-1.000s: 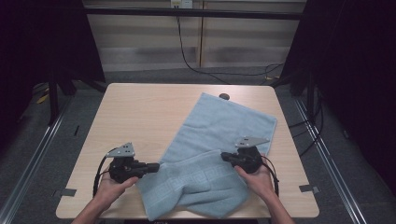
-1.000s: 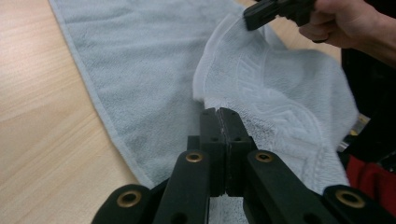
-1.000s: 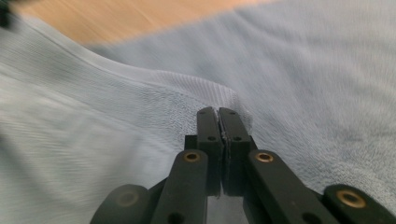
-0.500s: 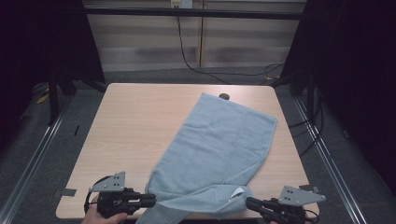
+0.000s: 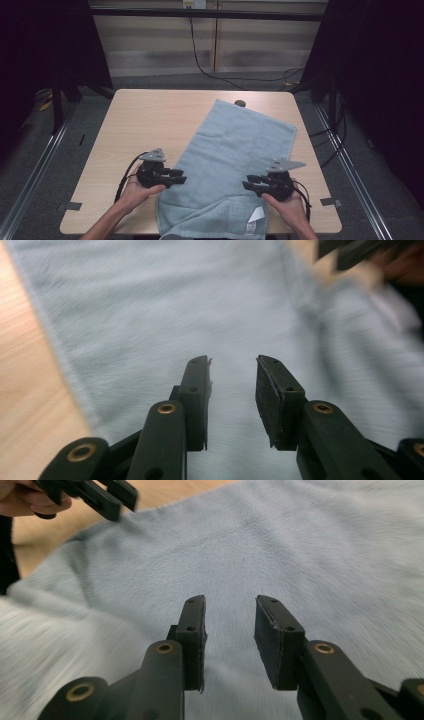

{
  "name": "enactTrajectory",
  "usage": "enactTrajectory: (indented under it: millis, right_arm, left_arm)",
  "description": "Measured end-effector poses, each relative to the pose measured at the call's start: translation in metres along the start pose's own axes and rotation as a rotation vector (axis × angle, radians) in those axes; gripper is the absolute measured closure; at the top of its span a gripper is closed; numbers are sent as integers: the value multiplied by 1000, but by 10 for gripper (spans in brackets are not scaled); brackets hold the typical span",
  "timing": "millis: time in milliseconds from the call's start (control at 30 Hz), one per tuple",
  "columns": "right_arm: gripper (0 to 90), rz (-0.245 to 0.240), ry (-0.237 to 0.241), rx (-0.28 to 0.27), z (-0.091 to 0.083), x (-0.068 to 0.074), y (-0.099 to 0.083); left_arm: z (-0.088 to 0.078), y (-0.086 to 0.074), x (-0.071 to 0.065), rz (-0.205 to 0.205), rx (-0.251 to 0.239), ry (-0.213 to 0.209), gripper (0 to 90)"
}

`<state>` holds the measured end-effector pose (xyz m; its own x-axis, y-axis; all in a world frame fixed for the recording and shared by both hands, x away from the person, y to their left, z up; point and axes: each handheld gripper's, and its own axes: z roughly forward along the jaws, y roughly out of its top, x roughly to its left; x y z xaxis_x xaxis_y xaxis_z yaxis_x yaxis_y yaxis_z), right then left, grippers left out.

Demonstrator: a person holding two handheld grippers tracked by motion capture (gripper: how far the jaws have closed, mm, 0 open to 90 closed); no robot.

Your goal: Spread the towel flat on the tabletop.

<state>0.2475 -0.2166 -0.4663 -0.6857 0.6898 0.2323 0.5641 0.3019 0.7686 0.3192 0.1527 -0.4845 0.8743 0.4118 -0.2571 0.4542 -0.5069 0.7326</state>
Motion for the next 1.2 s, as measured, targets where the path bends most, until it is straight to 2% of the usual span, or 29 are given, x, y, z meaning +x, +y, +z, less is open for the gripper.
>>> enactTrajectory:
  millis: [67, 100, 133, 233, 300, 367, 500, 533, 567, 667, 700, 733, 767, 800, 833, 867, 900, 933, 1000, 1033, 1100, 1133, 1200]
  right_arm:
    - [654, -44, -54, 57, 19, -3, 5]
    - [654, -23, -53, 74, 26, -6, 4]
    - [652, -10, -40, 84, 31, -8, 1]
    - [634, -26, -41, 133, 34, 0, -10]
    - [617, -32, -36, 147, 27, 9, -18]
    - [605, -37, -20, 145, 17, 18, -28]
    - [592, -35, 7, 130, -5, 33, -47]
    - [594, -35, 0, 141, -10, 36, -51]
    - [596, -55, -21, 155, -15, 38, -56]
    - [609, -21, -37, 157, -31, 36, -67]
    - [608, -19, -61, 176, -36, 34, -69]
    - [617, -40, -122, 199, -40, 33, -72]
    - [623, -49, -158, 198, -44, 31, -75]
    - [630, -18, -158, 193, -48, 27, -75]
    - [625, 3, -162, 146, -52, 26, -74]
    - [618, 6, -137, 91, -53, 25, -72]
    - [602, 16, -108, 60, -52, 25, -67]
    - [581, 10, -94, 55, -48, 26, -62]
    - [547, -4, -74, 72, -35, 31, -52]
    - [546, -11, -38, 77, -28, 34, -48]
    - [518, -15, 21, 85, -16, 39, -40]
    - [505, -20, 44, 85, -11, 42, -36]
    - [457, -36, 38, 97, -4, 48, -33]
  left_arm:
    - [9, -6, 0, 10, 66, 34, 668]
    - [10, -11, 0, 20, 67, 42, 672]
    - [8, -15, -1, 14, 47, 36, 679]
    - [-3, -24, -6, 11, 64, 29, 687]
    - [-11, -34, -12, -13, 50, 27, 688]
    - [-19, -43, -22, 3, 62, 29, 689]
    - [-33, -58, -37, -13, 68, 27, 689]
    - [-35, -60, -39, -14, 75, 29, 688]
    - [-37, -63, -40, -22, 66, 27, 688]
    - [-43, -68, -39, -47, 57, 37, 689]
    - [-45, -69, -39, -52, 57, 52, 692]
    - [-46, -70, -37, -60, 52, 62, 708]
    - [-47, -70, -33, -77, 50, 58, 717]
    - [-46, -69, -29, -107, 41, 51, 717]
    - [-45, -67, -27, -134, 34, 44, 708]
    - [-43, -65, -26, -131, 35, 39, 676]
    - [-41, -61, -26, -104, 39, 43, 653]
    - [-39, -56, -26, -80, 36, 48, 636]
    - [-38, -44, -22, -58, -8, 53, 631]
    - [-36, -37, -20, -62, -28, 56, 631]
    - [-26, -23, -15, -40, -7, 50, 630]
    - [-19, -18, -12, -28, -3, 60, 630]
    - [-3, -13, -6, -15, 13, 76, 625]
